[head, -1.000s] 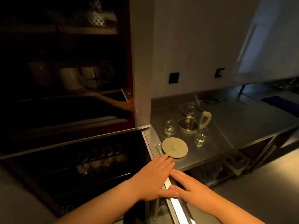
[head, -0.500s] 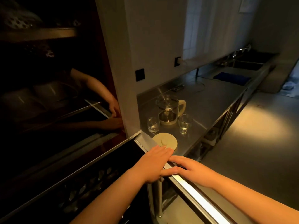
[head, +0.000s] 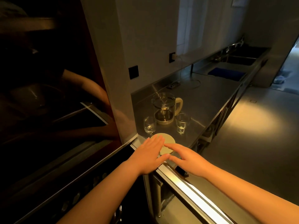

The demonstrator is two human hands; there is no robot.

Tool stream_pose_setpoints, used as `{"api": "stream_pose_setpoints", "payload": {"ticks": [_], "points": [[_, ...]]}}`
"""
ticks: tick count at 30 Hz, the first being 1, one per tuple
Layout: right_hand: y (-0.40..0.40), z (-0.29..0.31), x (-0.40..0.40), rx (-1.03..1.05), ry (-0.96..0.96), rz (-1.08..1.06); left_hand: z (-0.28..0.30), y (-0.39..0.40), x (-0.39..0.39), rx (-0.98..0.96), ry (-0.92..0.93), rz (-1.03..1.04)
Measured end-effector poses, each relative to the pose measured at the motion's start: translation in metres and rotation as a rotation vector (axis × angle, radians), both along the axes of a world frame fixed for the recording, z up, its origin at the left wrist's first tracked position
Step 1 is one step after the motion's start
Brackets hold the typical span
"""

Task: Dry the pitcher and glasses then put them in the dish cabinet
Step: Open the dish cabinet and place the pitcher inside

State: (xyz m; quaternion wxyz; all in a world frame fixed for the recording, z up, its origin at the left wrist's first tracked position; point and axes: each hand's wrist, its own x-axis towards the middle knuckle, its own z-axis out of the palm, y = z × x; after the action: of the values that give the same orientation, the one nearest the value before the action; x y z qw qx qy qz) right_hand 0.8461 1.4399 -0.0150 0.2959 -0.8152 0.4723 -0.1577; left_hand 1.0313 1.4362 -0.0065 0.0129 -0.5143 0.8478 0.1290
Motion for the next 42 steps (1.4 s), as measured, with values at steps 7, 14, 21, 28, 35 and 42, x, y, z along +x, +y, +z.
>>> {"api": "stream_pose_setpoints", "payload": {"ticks": [7,14,21,28,35,42], "points": [[-0.085,-0.023,-0.016,-0.063,0.069,-0.049,0.005,-0.070,-0.019,-0.024,0.034,0.065],[-0.161,-0.048,-0.032,-0.062,0.134,-0.046,-0.036,-0.151,-0.069,-0.043,-0.221,0.238],[-0.217,-0.052,-0.034,-0.148,0.121,-0.035,-0.097,-0.190,-0.093,0.093,-0.270,0.409],[-0.255,-0.050,-0.026,-0.193,0.074,-0.044,-0.135,-0.207,-0.082,0.156,-0.281,0.499],[-0.275,-0.054,-0.018,-0.248,0.029,-0.093,-0.154,-0.209,-0.082,0.221,-0.303,0.517],[-0.310,-0.068,-0.014,-0.319,0.117,-0.164,-0.159,-0.211,-0.084,0.262,-0.223,0.616]]}}
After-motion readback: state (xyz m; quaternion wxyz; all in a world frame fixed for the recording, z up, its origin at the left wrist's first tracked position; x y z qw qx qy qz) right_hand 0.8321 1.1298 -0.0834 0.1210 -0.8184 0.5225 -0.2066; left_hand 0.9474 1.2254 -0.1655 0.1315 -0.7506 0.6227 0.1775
